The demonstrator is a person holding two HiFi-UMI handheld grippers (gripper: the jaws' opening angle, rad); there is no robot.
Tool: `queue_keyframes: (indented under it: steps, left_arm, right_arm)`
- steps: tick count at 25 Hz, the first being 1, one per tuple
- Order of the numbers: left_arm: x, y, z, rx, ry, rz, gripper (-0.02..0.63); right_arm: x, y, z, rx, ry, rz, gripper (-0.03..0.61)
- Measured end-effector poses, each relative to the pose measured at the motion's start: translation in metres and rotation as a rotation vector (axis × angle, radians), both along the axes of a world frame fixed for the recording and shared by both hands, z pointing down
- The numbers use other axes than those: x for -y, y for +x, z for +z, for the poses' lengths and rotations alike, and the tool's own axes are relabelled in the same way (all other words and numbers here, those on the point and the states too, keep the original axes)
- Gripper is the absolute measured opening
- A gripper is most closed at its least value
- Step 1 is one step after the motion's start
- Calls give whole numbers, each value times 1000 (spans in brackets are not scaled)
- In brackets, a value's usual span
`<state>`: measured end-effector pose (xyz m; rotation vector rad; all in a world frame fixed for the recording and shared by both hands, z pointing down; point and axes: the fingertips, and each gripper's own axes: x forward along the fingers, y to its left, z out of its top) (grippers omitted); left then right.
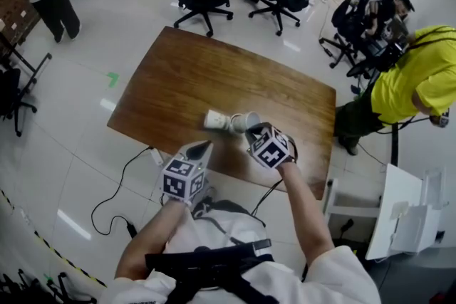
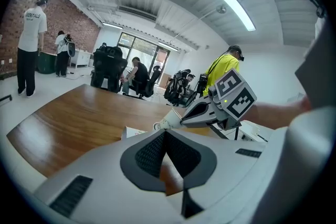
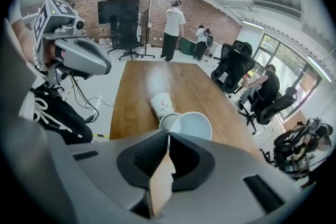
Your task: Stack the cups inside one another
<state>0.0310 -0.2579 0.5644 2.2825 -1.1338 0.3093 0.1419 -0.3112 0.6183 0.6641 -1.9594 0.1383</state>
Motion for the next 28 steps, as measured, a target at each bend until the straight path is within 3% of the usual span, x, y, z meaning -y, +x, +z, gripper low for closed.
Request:
queue_keyframes:
  steps: [5,12,18,28]
  left_arm:
    - [2,-9,1,-3,-6,-19,-8]
    - [6,-15,4,-11,-8,-41,-8]
    - [8,-21,6,-20,-15,-65,-8]
    - [5,-16,12,-26,-29,-95,-8]
  right_arm:
    - [5,-6,3,-43,0,-41,17]
    - [4,-21,3,-210,28,-208,17]
    - [2,-24,5,-314,-2,-313,17]
    - [3,-17,16,-393,-3,-401,18]
